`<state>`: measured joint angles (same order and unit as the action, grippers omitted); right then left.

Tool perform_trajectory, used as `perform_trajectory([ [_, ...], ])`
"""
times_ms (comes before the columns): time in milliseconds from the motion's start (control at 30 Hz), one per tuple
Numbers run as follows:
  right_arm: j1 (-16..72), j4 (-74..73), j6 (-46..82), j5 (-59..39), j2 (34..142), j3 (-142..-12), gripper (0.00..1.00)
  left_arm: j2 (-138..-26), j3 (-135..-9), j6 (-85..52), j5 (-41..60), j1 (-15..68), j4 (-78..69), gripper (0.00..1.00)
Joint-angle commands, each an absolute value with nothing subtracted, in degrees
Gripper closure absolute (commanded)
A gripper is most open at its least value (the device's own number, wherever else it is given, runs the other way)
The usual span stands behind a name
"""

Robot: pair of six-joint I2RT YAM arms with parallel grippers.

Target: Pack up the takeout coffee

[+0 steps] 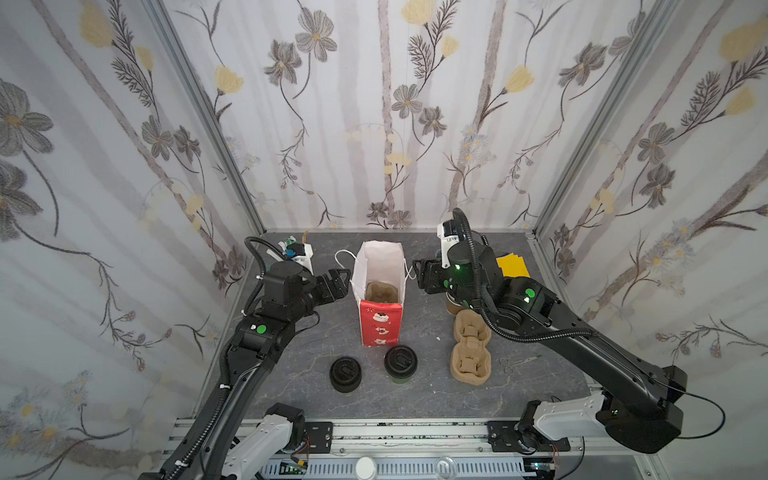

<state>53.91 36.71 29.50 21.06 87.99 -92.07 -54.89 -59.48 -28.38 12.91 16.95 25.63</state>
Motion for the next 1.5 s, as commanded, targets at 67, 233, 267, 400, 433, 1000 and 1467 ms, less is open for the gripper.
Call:
perform_trajectory([
  [67, 53.18, 45.63, 28.61, 14.41, 96.14, -100.53, 0.30, -61.23, -66.37, -27.21, 15.90, 17.09, 30.77, 0.10],
  [233, 52.87, 49.68, 32.36, 14.54, 103.56, -107.95, 0.29, -66.78, -70.88, -25.98, 16.66, 17.13, 32.42, 0.12],
  [267, 52.91, 50.26, 33.22, 15.51, 104.31, -108.59, 0.29, -67.57, -71.30, -26.23, 17.07, 17.07, 32.51, 0.13],
  [400, 52.31, 53.20, 37.90, 19.23, 107.09, -109.60, 0.30, -70.13, -72.59, -25.72, 18.29, 17.23, 32.77, 0.18],
  [433, 52.09, 53.95, 39.03, 20.31, 107.63, -109.76, 0.31, -70.87, -73.18, -25.05, 18.45, 17.23, 32.80, 0.19],
  [1000, 50.46, 54.62, 39.61, 18.36, 115.48, -116.91, 0.60, -80.61, -79.46, -18.71, 22.33, 17.23, 36.12, 0.44],
  [1467, 50.19, 53.16, 38.37, 17.32, 116.24, -117.03, 0.90, -82.52, -80.16, -18.72, 22.38, 17.27, 37.25, 0.80],
])
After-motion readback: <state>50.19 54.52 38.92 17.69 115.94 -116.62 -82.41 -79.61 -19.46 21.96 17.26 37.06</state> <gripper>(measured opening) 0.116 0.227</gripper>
